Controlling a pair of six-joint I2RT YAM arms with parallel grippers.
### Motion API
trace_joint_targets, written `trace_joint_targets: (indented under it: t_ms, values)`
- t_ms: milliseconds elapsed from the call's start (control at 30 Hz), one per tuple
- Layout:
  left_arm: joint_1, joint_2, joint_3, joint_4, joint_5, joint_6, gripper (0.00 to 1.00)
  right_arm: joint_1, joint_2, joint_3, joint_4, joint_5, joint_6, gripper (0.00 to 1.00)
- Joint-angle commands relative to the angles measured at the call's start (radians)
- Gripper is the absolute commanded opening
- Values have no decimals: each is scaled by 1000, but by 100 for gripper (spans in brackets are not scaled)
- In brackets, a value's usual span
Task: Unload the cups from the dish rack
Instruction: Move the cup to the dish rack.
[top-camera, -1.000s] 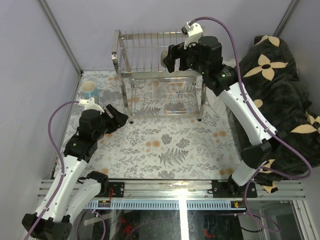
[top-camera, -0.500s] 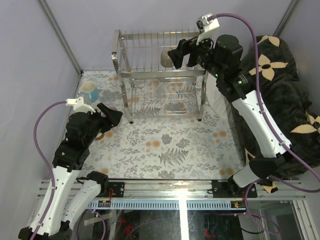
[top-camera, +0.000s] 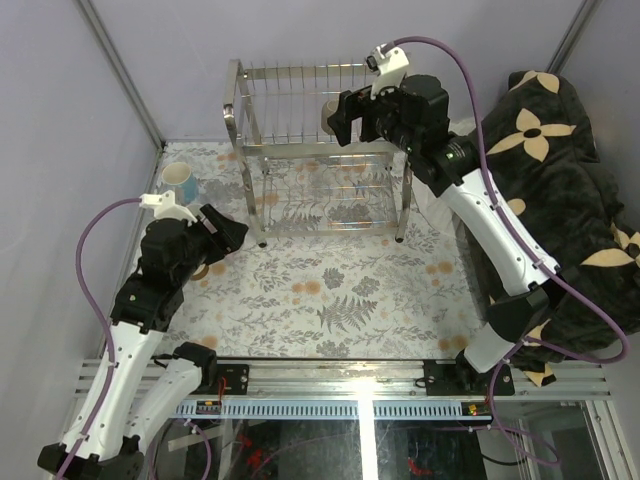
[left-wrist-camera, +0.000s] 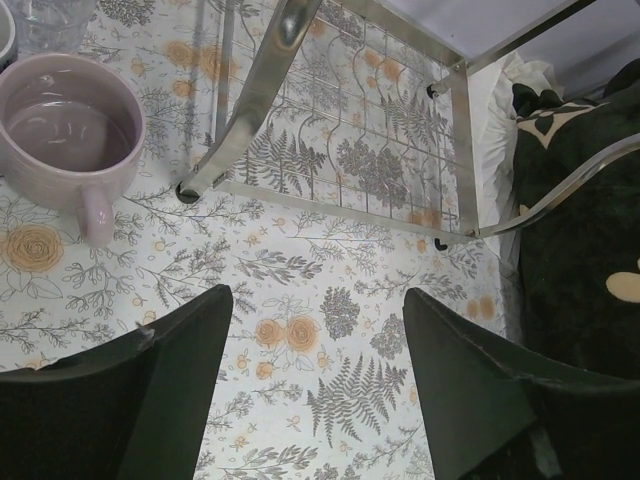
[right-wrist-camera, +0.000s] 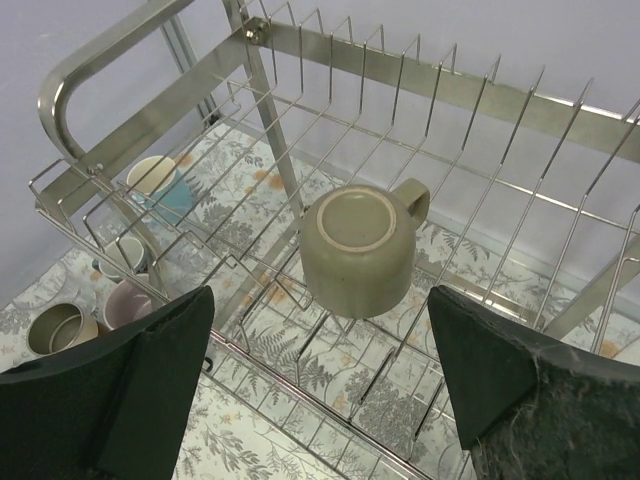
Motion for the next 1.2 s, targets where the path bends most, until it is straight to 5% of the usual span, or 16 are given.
trace_joint_targets:
  t_ms: [0, 433, 867, 1167]
  values:
    - [-7, 23, 51, -5, 6, 51, 69, 2, -62, -12, 73, 6, 37, 95]
    - [-31, 106, 119, 23, 86, 93, 70, 2, -161, -110, 95, 43, 59, 95]
    - [-32, 208, 133, 191, -46, -5, 70, 2, -195, -342, 443, 111, 38, 95]
    - [-32, 349, 401, 0, -47, 18, 70, 2, -218, -309, 427, 154, 46, 96]
